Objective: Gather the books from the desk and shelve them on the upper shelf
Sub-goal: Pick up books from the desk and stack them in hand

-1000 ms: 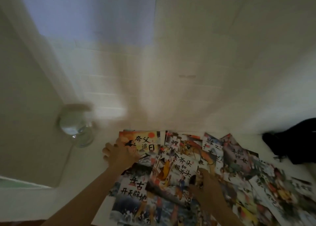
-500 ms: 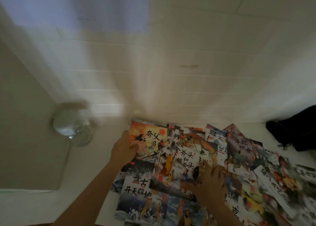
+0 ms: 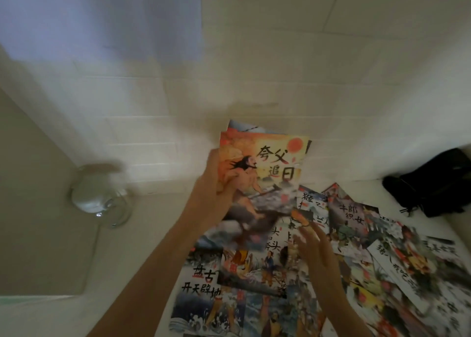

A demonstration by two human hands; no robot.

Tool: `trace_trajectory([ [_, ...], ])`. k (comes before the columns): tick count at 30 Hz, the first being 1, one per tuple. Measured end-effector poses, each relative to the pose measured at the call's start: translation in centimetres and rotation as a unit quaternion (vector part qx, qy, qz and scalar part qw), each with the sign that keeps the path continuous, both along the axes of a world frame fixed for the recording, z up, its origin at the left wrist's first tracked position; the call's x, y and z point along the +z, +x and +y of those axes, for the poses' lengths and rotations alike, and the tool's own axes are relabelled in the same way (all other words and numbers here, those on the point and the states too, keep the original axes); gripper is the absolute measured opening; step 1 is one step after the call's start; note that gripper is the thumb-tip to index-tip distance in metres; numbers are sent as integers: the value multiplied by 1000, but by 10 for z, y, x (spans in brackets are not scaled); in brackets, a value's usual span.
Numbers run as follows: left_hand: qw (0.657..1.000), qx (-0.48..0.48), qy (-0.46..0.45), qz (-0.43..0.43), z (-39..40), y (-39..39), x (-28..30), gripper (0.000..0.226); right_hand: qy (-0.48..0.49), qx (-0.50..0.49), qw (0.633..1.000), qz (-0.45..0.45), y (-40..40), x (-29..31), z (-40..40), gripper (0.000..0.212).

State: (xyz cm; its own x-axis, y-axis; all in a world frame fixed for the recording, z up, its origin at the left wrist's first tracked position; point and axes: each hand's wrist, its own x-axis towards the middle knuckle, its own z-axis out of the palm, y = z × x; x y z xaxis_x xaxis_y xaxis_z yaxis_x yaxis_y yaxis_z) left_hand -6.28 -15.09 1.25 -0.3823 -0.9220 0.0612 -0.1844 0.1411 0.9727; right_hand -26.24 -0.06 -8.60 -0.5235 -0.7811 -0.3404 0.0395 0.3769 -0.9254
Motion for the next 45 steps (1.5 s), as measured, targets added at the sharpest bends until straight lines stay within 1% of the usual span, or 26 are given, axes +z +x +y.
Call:
trace_trajectory([
  [1,998,-18,45,34,3,-9,-12,33,-25,-21,996,-78,-3,9,1,56],
  [2,996,-30,66,46,8,-17,-26,34,-34,-21,995,-96,-4,16,2,53],
  [3,996,-35,69,45,14,-23,-43,34,-39,-2,997,-65,-3,22,5,45],
  [4,995,-41,71,48,21,-28,-56,34,-34,9,999,-5,-4,20,7,38],
  [6,989,-40,101,96,31,-31,-84,36,-9,23,995,97,-9,9,15,40],
  [8,982,-61,124,127,38,-31,-103,45,43,63,984,159,-13,-5,26,39],
  [9,980,-84,134,124,41,-30,-112,47,71,78,978,177,-13,-11,30,47],
  [10,975,-106,152,119,46,-29,-119,49,97,79,974,190,-13,-16,34,64],
  [11,976,-120,158,94,51,-28,-127,51,111,74,972,192,-14,-23,36,76],
  [12,977,-124,164,55,57,-28,-134,54,107,65,973,192,-11,-24,38,79],
  [14,978,-128,162,-1,71,-31,-142,61,97,50,979,174,-9,-31,37,82],
  [16,980,-88,170,-46,77,-36,-143,56,110,29,983,145,-6,-33,32,81],
  [18,980,-40,185,-64,77,-41,-142,49,123,10,982,144,-10,-36,27,66],
  [20,977,-3,181,-110,73,-44,-141,52,125,13,979,160,-12,-32,18,51],
  [22,966,34,125,-224,70,-42,-140,57,146,19,974,173,-16,-34,12,41],
  [24,956,75,77,-272,69,-37,-139,59,181,29,959,217,-16,-35,5,31],
  [25,951,84,71,-289,69,-32,-136,60,193,33,952,237,-16,-35,4,38],
  [28,908,113,97,-391,76,-11,-137,72,195,76,933,294,-19,-40,7,81],
  [31,853,123,101,-497,93,6,-142,86,202,118,907,351,-12,-36,15,90],
  [33,839,129,98,-519,98,10,-146,95,205,147,887,387,-3,-38,19,97],
  [36,816,139,117,-548,94,12,-146,110,249,213,859,393,10,-40,22,103],
  [38,815,144,140,-543,90,13,-141,116,271,234,844,399,14,-44,24,101],
  [40,846,162,176,-477,86,18,-144,111,277,229,838,411,16,-48,25,98],
  [41,864,174,190,-433,82,23,-148,103,275,224,838,414,17,-48,26,97],
  [43,884,175,201,-384,74,33,-154,74,271,223,842,410,16,-49,25,100],
  [45,895,147,196,-374,70,41,-157,51,271,211,846,408,13,-47,24,108],
])
